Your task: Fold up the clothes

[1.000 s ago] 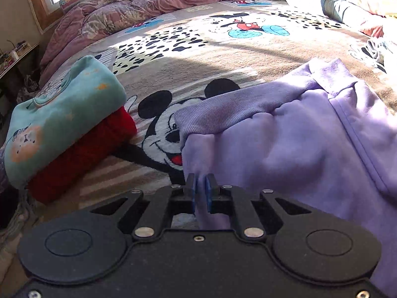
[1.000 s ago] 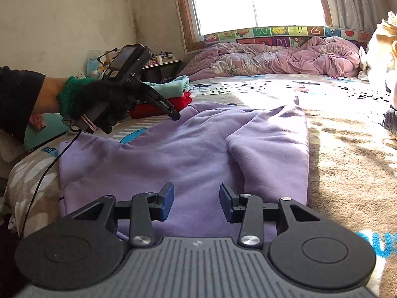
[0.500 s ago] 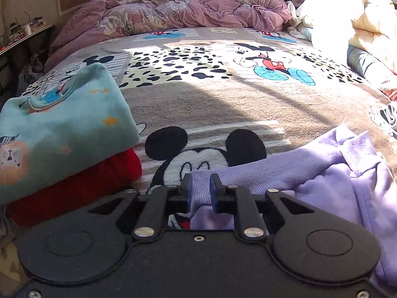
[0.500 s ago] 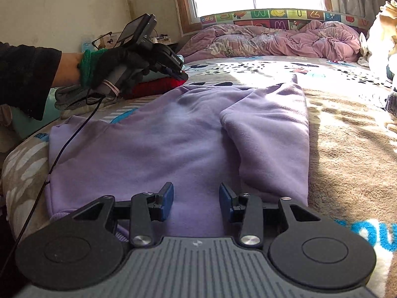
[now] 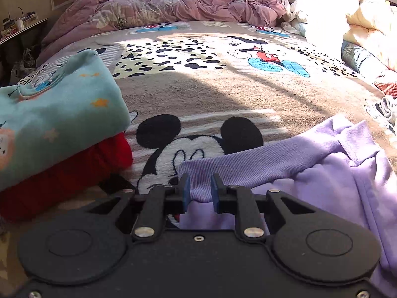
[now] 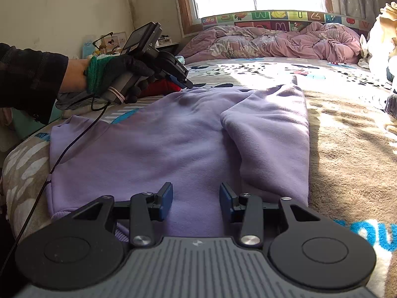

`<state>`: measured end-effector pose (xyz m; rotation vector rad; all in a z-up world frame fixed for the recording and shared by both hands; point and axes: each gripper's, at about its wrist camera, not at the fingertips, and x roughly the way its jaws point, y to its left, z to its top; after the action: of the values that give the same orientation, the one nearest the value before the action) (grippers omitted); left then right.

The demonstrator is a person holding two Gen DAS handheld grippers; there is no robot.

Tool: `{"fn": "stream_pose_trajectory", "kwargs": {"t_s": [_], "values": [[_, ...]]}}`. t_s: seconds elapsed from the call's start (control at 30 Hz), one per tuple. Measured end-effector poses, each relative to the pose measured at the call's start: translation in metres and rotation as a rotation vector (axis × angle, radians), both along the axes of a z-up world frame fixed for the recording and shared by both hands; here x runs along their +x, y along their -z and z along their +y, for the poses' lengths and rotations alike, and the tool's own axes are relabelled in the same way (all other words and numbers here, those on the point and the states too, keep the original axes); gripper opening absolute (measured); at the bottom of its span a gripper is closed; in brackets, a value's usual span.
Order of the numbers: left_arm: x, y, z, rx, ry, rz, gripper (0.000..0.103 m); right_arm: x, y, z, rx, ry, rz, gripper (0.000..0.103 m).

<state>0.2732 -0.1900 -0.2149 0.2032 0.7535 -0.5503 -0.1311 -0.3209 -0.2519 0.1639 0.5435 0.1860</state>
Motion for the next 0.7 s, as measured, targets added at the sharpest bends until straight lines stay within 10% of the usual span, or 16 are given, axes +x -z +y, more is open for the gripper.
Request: {"fn": "stream_pose_trajectory", "kwargs": {"t_s": [0.07, 0.2, 0.3, 0.7], "values": [[0.001, 0.01, -0.002, 0.061, -0.008, 0.007, 0.019, 0.001, 0.0, 0.001, -0.006, -0.003, 0.002, 0.044], [0.006, 0.015, -0.007, 0.126, -0.072, -0.025, 0.051, 0.0, 0.0, 0.002, -0.01, -0.015, -0.007, 0.048], [0.006, 0.005, -0.007, 0.138, -0.088, -0.02, 0.046, -0.002, -0.001, 0.002, -0.009, -0.024, -0.019, 0.048], [-0.126, -0.112, -0.002, 0.133, -0.041, 0.153, 0.072, -0.045, -0.04, -0.009, 0.086, -0.056, -0.235, 0.048]]}}
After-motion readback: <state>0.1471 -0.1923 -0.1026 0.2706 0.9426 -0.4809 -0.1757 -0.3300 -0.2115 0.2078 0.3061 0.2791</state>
